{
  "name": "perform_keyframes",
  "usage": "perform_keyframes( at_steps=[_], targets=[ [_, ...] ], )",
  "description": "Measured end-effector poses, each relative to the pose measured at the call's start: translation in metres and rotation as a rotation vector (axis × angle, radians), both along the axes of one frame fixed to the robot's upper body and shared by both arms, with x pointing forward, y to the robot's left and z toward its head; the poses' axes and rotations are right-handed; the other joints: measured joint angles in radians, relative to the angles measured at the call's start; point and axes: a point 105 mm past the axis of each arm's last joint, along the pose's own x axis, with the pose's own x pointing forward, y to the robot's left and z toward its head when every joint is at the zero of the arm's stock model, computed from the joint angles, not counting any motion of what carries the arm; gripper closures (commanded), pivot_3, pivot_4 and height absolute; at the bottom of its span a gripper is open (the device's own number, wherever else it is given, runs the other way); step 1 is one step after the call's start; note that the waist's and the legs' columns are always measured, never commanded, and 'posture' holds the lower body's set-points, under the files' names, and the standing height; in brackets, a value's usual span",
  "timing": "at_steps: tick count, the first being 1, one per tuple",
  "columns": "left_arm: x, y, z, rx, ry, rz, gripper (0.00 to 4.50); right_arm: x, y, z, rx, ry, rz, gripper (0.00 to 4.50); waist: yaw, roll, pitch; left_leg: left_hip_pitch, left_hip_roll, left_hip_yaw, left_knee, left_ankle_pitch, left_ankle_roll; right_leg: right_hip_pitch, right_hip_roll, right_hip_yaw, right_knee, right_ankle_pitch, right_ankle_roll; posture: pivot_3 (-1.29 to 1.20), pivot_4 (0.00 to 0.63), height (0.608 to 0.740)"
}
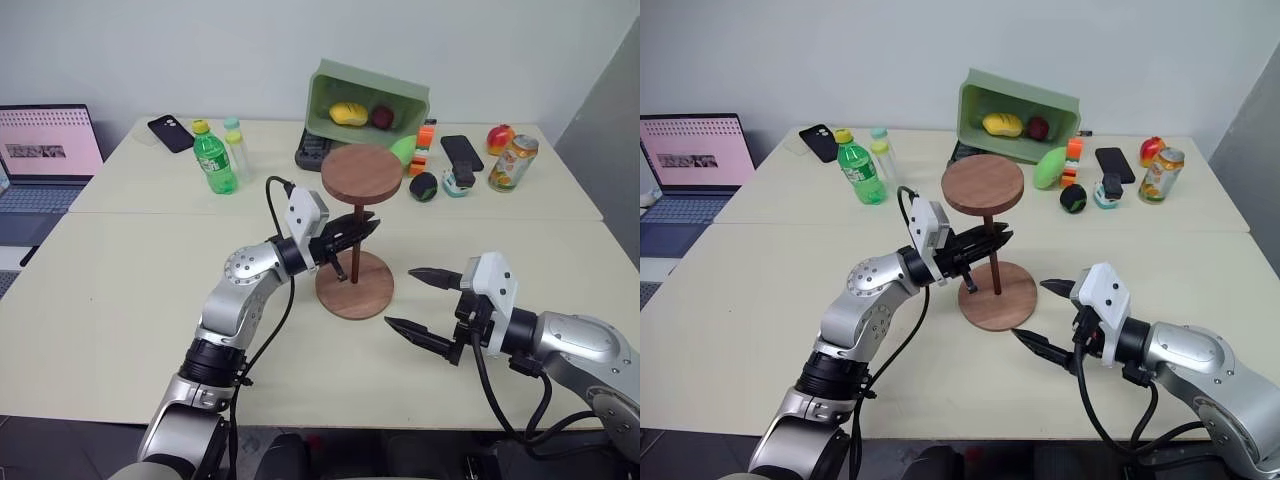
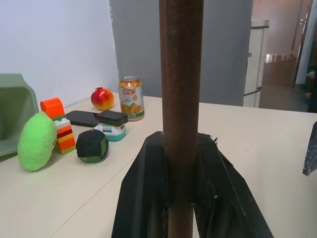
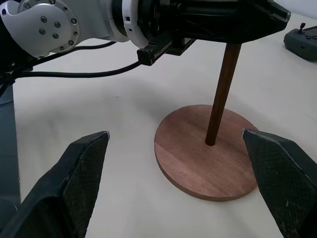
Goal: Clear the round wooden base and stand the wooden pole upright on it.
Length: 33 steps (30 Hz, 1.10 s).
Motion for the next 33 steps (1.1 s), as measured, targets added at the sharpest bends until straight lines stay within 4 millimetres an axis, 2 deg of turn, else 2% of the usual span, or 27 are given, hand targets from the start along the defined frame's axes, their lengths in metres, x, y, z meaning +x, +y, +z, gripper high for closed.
perform_keyframes(
  at_steps=[16, 17, 18, 20, 23, 25, 28, 33],
  targets=[
    [-0.001, 0.001, 0.003, 0.02, -0.02, -0.007, 4.22, 0.0, 0.0, 0.0, 0.001, -0.002, 0.002, 0.0, -0.002, 0.0, 0.0, 0.002, 0.0, 0.001, -0.002, 0.0, 0.0, 0.001, 0.0, 0.001, -0.001, 0.0, 0.0, 0.0, 0.15, 0.74],
    [-0.001, 0.001, 0.003, 0.025, -0.025, -0.009, 3.87, 0.0, 0.0, 0.001, 0.001, -0.002, 0.002, 0.0, -0.002, 0.0, 0.0, 0.002, 0.0, 0.001, -0.002, 0.0, 0.0, 0.001, 0.0, 0.001, -0.001, 0.0, 0.0, 0.0, 0.15, 0.74],
    [-0.001, 0.001, 0.003, 0.027, -0.028, -0.01, 3.87, 0.0, 0.0, 0.001, 0.001, -0.002, 0.002, 0.0, -0.002, 0.0, 0.0, 0.002, 0.001, 0.001, -0.002, 0.0, 0.0, 0.001, 0.001, 0.001, 0.0, 0.0, 0.0, 0.0, 0.15, 0.74],
    [0.001, 0.004, 0.0, 0.079, -0.042, 0.008, 3.33, 0.0, 0.0, 0.001, 0.001, -0.002, 0.003, 0.0, -0.003, 0.0, 0.001, 0.002, 0.0, 0.001, -0.002, 0.0, 0.0, 0.001, 0.001, 0.001, -0.001, 0.0, 0.0, 0.0, 0.15, 0.74],
    [0.006, 0.021, -0.039, 0.187, 0.069, 0.063, 2.64, 0.0, 0.0, 0.001, 0.001, -0.002, 0.004, 0.0, -0.001, 0.002, 0.006, -0.003, 0.001, 0.001, -0.002, 0.0, 0.0, -0.004, 0.001, 0.001, -0.001, 0.0, 0.0, 0.0, 0.15, 0.74],
    [0.004, 0.02, -0.05, 0.212, 0.099, 0.054, 2.16, 0.0, 0.0, 0.001, 0.001, -0.002, 0.004, 0.0, 0.005, 0.0, 0.007, -0.017, 0.001, -0.001, 0.0, 0.0, -0.001, -0.018, 0.0, 0.0, 0.001, 0.0, 0.0, 0.0, 0.15, 0.74],
    [0.003, 0.018, -0.047, 0.216, 0.09, 0.038, 2.16, 0.0, 0.001, 0.001, 0.001, -0.005, 0.004, 0.0, 0.016, -0.001, 0.007, -0.028, 0.0, -0.003, 0.002, 0.003, -0.005, -0.025, -0.004, -0.001, -0.001, 0.0, 0.0, 0.0, 0.15, 0.74],
    [0.001, 0.016, -0.047, 0.222, 0.094, 0.017, 2.16, 0.0, 0.001, 0.001, 0.001, -0.004, 0.005, 0.0, 0.025, -0.001, 0.008, -0.03, -0.002, -0.001, 0.002, 0.002, -0.004, -0.027, -0.005, -0.001, -0.001, 0.0, 0.0, 0.0, 0.15, 0.74]
  ],
)
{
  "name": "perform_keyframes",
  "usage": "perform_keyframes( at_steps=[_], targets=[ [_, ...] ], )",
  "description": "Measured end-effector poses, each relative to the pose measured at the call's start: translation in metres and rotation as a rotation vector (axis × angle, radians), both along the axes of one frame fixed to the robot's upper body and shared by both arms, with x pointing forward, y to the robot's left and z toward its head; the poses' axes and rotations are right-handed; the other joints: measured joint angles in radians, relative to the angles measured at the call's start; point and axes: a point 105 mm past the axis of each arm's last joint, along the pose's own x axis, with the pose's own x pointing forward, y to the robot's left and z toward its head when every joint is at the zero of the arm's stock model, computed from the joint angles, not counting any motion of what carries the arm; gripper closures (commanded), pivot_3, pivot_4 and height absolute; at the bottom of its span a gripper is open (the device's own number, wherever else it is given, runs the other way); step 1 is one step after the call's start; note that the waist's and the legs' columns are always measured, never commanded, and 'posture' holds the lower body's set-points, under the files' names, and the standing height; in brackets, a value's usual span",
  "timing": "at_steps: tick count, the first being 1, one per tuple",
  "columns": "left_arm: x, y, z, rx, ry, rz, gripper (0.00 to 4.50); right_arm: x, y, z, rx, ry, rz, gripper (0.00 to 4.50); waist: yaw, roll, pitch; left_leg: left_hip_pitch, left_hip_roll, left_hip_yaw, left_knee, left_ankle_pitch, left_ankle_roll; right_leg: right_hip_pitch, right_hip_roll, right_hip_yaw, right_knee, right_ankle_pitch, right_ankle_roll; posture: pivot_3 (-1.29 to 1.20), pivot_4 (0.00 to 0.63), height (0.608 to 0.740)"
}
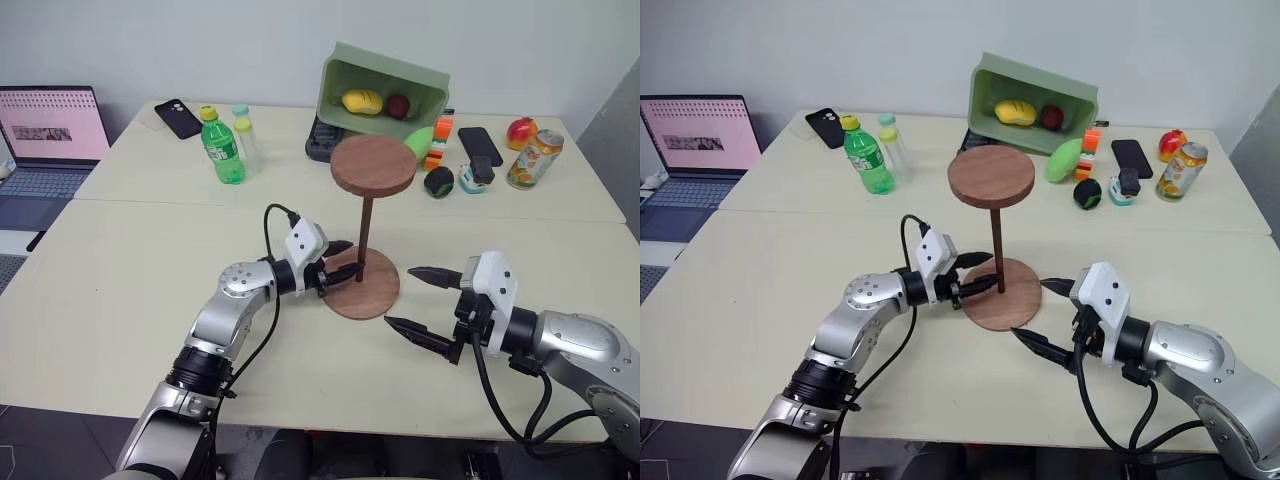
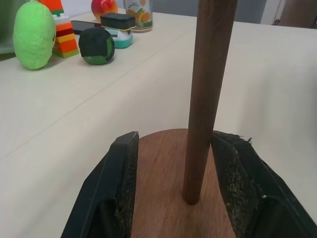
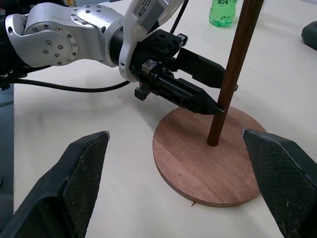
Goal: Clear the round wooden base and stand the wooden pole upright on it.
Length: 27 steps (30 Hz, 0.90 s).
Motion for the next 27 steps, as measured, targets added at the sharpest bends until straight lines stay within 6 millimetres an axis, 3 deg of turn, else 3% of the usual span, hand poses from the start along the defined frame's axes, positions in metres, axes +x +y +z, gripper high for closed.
perform_keyframes(
  at_steps=[5, 16, 18, 20, 22, 24, 27],
  targets=[
    [-0.009, 0.003, 0.006, 0.05, -0.015, -0.071, 2.16, 0.0, 0.0, 0.0, -0.001, 0.002, 0.001, 0.0, -0.002, 0.0, 0.0, 0.001, 0.001, 0.0, 0.0, -0.002, 0.003, 0.0, 0.001, 0.0, 0.001, 0.0, 0.0, 0.0, 0.15, 0.74],
    [-0.025, 0.039, 0.008, 0.288, 0.029, -0.195, 2.16, 0.002, -0.01, -0.005, -0.045, 0.014, -0.01, 0.0, -0.002, 0.0, 0.0, 0.001, 0.0, 0.0, 0.0, -0.002, 0.003, 0.0, 0.001, -0.001, 0.001, 0.0, 0.0, 0.0, 0.15, 0.74],
    [-0.027, 0.054, 0.011, 0.337, 0.037, -0.179, 2.16, 0.005, -0.02, -0.004, -0.072, 0.01, -0.022, 0.0, -0.002, 0.001, 0.001, 0.001, 0.001, 0.0, 0.0, -0.002, 0.003, 0.0, 0.001, -0.001, 0.001, 0.0, 0.0, 0.0, 0.15, 0.74],
    [-0.03, 0.092, 0.017, 0.408, 0.056, -0.094, 2.16, 0.007, -0.043, 0.001, -0.12, 0.008, -0.047, 0.0, -0.011, 0.001, 0.004, 0.002, 0.002, 0.001, -0.002, -0.002, 0.003, -0.001, 0.002, -0.001, 0.001, 0.0, 0.0, 0.0, 0.15, 0.74],
    [-0.028, 0.117, 0.03, 0.431, 0.047, -0.002, 2.16, 0.011, -0.059, 0.009, -0.127, -0.005, -0.082, 0.0, -0.014, 0.001, 0.004, 0.002, 0.002, 0.0, -0.001, -0.002, 0.003, 0.0, 0.001, -0.001, 0.001, 0.0, 0.0, 0.0, 0.15, 0.74],
    [-0.034, 0.123, 0.035, 0.419, 0.033, 0.012, 2.16, 0.008, -0.063, 0.011, -0.134, -0.003, -0.062, 0.0, -0.013, 0.002, 0.004, 0.002, 0.002, 0.0, -0.001, -0.002, 0.003, 0.0, 0.001, -0.001, 0.001, 0.0, 0.0, 0.0, 0.15, 0.74],
    [-0.041, 0.141, 0.028, 0.414, 0.072, 0.085, 2.16, 0.009, -0.074, 0.012, -0.151, 0.004, -0.062, 0.0, -0.015, 0.001, 0.004, 0.002, 0.001, 0.001, -0.001, -0.002, 0.003, 0.0, 0.001, 0.0, 0.001, 0.0, 0.0, 0.0, 0.15, 0.74]
  ],
)
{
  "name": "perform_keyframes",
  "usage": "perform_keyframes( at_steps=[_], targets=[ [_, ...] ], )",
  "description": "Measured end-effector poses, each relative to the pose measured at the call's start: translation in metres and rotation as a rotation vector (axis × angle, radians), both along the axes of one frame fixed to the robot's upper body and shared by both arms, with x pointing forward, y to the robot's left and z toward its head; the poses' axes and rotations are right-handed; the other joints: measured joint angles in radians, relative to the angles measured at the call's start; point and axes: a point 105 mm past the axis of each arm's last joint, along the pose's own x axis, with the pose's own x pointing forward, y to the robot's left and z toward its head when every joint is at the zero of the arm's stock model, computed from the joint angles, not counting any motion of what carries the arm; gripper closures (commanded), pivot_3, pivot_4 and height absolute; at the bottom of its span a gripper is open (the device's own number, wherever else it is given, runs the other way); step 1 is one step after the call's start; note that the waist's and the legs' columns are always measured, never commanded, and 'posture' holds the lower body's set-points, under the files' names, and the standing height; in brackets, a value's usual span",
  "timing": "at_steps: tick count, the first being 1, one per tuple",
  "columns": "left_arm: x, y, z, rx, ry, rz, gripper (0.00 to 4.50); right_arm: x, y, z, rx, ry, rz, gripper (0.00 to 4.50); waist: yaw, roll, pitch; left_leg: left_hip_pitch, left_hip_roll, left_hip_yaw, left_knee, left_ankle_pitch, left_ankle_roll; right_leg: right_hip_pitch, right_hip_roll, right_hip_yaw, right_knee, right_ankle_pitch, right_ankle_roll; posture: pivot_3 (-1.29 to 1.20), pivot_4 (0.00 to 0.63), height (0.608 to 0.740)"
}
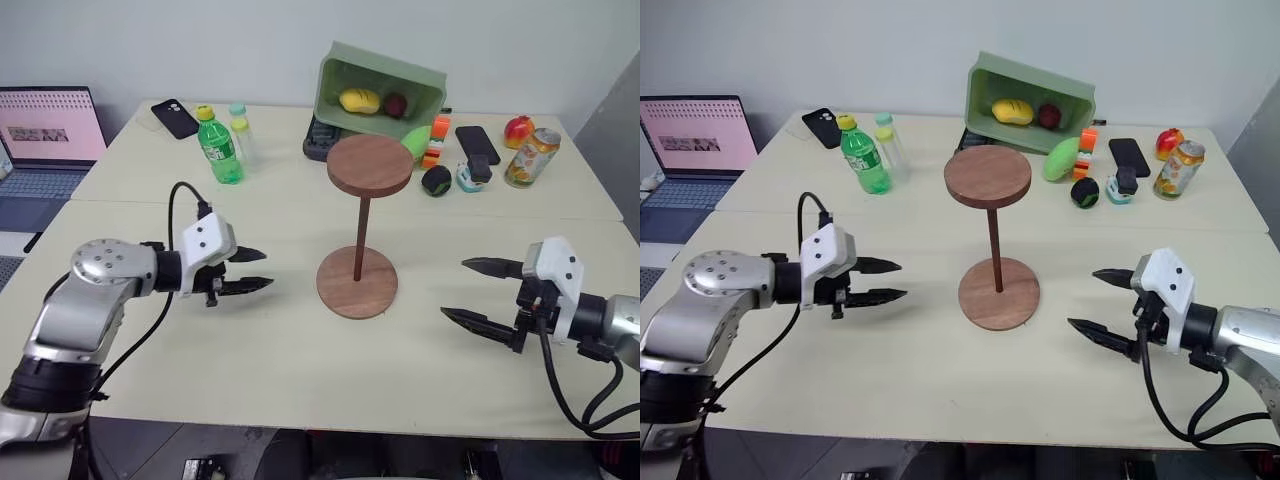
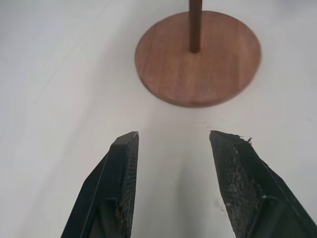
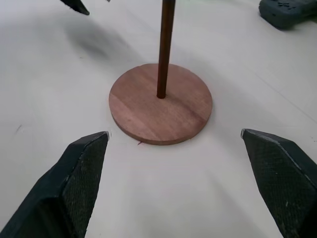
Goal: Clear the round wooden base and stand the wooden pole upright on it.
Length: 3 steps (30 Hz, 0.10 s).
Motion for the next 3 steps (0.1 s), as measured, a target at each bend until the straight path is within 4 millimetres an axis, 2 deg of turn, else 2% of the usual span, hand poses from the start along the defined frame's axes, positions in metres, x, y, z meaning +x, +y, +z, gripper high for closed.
perform_keyframes(
  at_steps=[3],
  targets=[
    [-0.0018, 0.0139, -0.0003, 0.0, -0.006, 0.064, 2.16, 0.0039, -0.0094, 0.0031, -0.02, -0.01, -0.016, 0.0, -0.001, -0.001, 0.001, 0.0, 0.0, -0.001, 0.0, 0.0, 0.0, 0.0, 0.0, 0.0, 0.0, 0.0, 0.0, 0.0, 0.15, 0.74]
  ],
)
